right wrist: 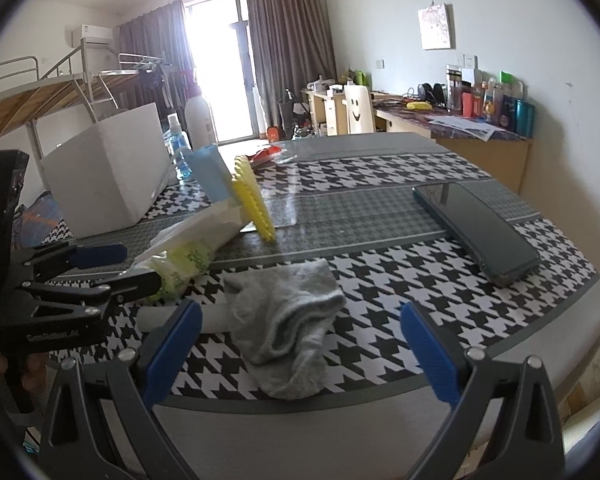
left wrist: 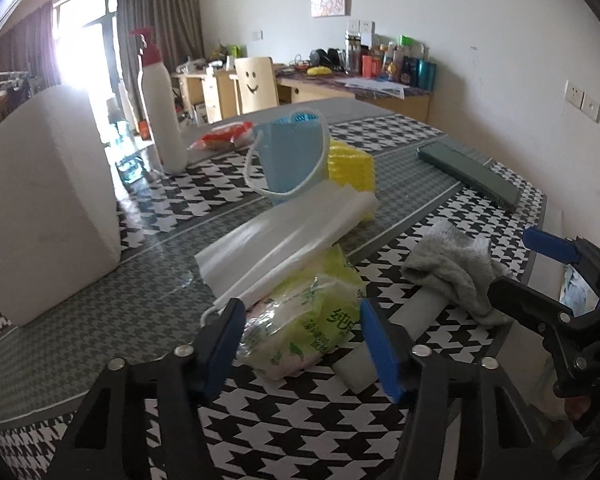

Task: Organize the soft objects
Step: 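Grasp the green-and-white tissue packet with the left gripper while the right gripper grasps the grey sock, then carry the packet in the left gripper over the white foam box while the right gripper carries the sock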

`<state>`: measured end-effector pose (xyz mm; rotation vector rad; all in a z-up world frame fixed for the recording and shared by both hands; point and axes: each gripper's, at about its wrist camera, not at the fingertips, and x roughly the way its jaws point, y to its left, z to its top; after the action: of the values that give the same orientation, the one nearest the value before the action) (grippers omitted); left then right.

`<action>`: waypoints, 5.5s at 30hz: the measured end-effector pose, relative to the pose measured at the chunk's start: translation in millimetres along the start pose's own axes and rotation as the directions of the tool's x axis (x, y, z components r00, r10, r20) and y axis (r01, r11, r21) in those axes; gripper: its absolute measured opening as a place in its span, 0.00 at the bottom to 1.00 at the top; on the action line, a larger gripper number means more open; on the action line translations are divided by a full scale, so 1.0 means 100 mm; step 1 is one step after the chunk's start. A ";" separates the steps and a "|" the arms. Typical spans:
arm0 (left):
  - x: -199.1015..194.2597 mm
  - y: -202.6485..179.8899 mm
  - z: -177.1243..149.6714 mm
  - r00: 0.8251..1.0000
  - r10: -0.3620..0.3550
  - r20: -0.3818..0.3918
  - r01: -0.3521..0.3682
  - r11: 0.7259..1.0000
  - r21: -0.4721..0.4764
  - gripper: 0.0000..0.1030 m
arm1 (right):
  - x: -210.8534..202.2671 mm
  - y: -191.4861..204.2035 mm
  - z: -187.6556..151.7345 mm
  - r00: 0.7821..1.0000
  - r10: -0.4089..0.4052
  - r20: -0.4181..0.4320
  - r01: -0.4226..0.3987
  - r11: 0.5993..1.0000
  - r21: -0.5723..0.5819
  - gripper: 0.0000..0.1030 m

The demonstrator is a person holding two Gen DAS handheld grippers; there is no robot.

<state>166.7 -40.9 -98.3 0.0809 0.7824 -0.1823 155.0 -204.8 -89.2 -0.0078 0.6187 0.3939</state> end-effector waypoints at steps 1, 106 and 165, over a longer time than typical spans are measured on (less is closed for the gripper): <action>0.02 -0.01 0.00 1.000 0.004 -0.007 -0.004 1.000 0.002 0.58 | 0.00 -0.01 0.00 1.000 0.000 -0.001 0.000 1.000 0.003 0.98; -1.38 0.89 0.48 0.939 0.121 0.323 -0.088 0.990 -0.115 0.29 | -0.15 0.79 1.06 0.968 0.214 0.135 -0.192 0.968 -0.160 0.15; -1.26 1.96 1.00 0.880 0.402 0.254 -0.304 0.887 -0.349 0.29 | 0.33 1.75 1.95 0.924 0.365 0.115 -0.310 0.890 -0.335 0.16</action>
<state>186.2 154.4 62.0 -0.0916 0.4491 0.2744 225.4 -6.7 70.4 -0.1670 0.3762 0.8230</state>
